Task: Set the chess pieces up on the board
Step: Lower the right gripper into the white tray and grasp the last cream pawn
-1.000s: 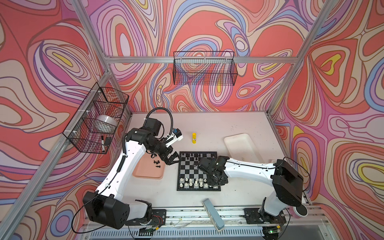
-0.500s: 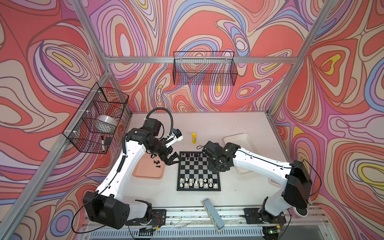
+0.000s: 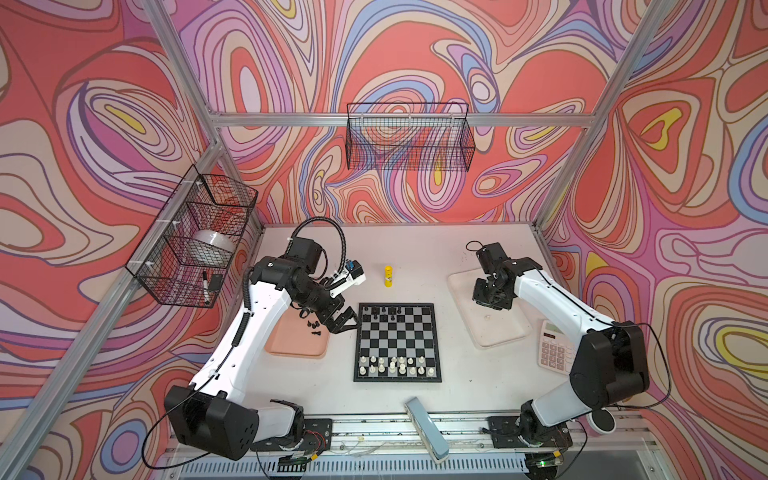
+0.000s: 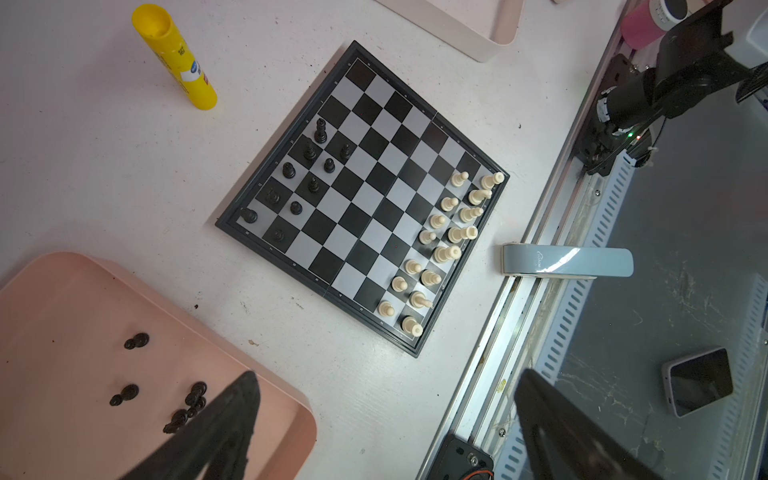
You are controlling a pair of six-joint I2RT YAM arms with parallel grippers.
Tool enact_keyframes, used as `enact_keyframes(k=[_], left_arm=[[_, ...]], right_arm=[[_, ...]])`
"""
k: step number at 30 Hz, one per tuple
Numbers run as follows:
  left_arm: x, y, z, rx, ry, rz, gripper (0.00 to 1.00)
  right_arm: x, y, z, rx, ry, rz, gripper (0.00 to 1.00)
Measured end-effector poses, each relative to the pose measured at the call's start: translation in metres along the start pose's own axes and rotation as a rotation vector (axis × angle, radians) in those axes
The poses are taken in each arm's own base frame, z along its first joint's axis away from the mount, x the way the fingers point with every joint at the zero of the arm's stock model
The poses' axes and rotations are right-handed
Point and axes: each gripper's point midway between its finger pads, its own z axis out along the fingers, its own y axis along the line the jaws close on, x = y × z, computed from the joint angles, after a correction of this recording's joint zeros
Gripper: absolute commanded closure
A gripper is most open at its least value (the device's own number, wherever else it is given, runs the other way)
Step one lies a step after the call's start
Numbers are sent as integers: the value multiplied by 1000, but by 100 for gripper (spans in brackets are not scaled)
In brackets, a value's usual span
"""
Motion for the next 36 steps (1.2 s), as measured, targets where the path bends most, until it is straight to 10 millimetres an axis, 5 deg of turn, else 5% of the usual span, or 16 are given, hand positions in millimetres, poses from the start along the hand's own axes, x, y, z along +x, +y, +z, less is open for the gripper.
enact_keyframes(k=[11, 36], left_arm=[[1, -1, 0, 2, 4, 6, 3], [2, 0, 0, -1, 7, 12, 3]], right_arm=[[-1, -15, 45, 26, 79, 5, 79], [14, -26, 78, 34, 146, 3, 82]])
